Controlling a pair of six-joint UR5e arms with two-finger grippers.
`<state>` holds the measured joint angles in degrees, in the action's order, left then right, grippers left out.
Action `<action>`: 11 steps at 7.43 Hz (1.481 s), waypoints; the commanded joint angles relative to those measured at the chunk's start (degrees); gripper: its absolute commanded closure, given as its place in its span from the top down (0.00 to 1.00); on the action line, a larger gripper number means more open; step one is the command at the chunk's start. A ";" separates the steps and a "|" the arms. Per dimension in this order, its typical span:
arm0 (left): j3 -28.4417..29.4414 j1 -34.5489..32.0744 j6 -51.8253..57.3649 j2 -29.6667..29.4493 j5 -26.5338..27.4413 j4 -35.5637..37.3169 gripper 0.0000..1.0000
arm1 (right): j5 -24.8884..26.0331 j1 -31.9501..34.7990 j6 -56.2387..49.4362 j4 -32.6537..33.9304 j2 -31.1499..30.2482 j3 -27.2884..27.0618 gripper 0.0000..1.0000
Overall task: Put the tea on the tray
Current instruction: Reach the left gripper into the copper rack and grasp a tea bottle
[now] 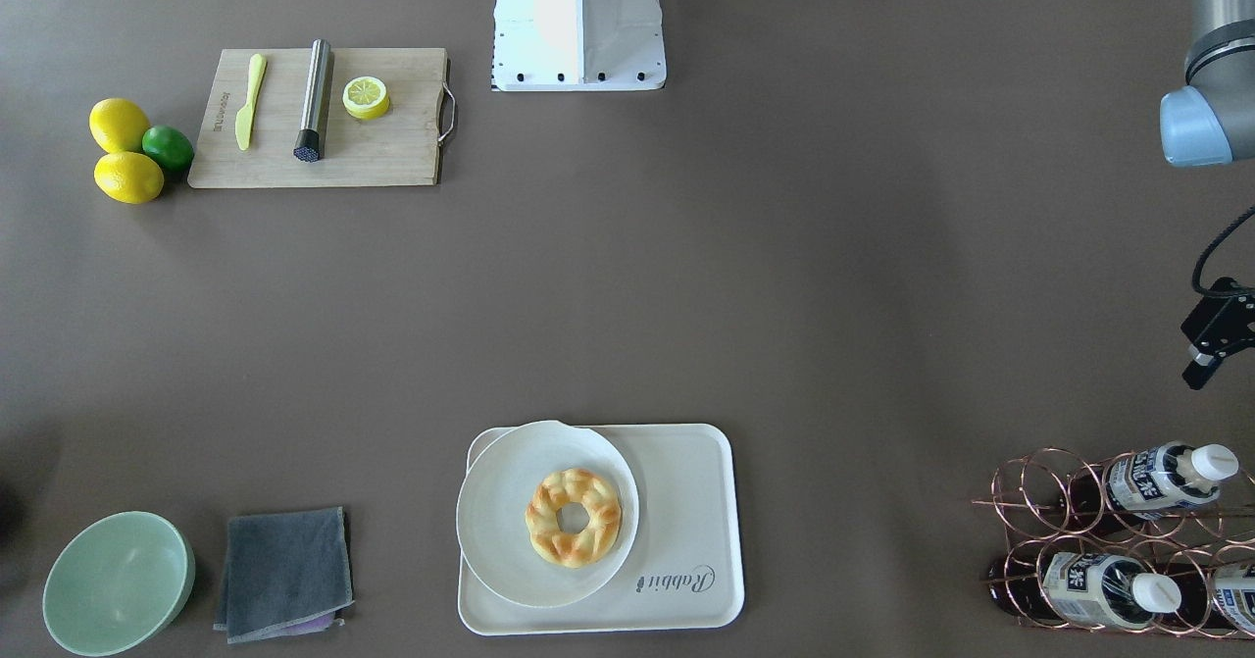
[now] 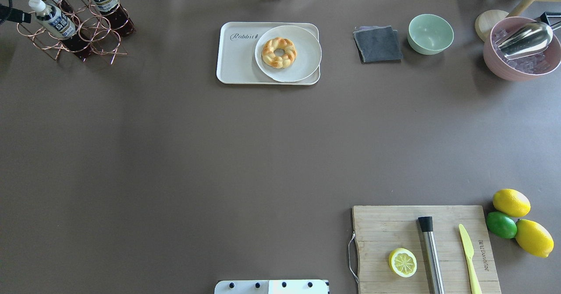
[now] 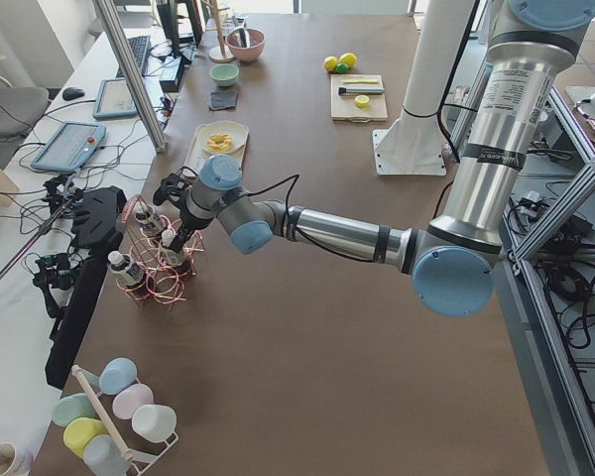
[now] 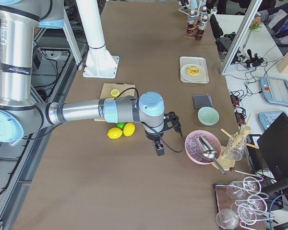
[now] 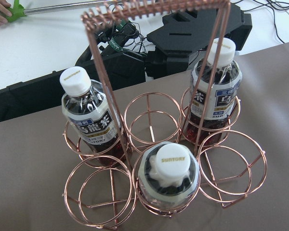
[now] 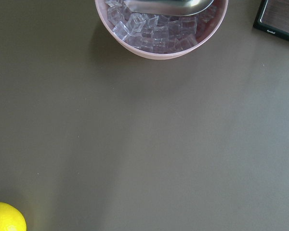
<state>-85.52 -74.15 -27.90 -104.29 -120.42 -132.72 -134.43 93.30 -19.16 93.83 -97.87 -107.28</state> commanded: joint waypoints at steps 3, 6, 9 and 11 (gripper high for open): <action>5.88 2.87 -0.93 -6.36 5.63 -1.14 0.90 | -0.04 -0.05 0.00 -0.05 0.05 -0.12 1.00; 9.05 2.87 -0.75 -7.24 7.04 -3.16 0.88 | -0.04 -0.13 0.00 -0.05 0.05 -0.12 1.00; 9.15 2.96 -1.02 -7.07 6.95 -3.25 0.77 | -0.30 -0.48 0.09 0.04 0.05 -0.39 1.00; 9.15 3.05 -1.28 -6.63 6.95 -3.25 0.63 | -0.83 -0.57 0.09 -0.05 0.05 -0.39 1.00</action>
<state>-76.40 -71.20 -29.02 -111.28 -113.46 -135.94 -134.95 92.85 -19.09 93.84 -97.82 -107.61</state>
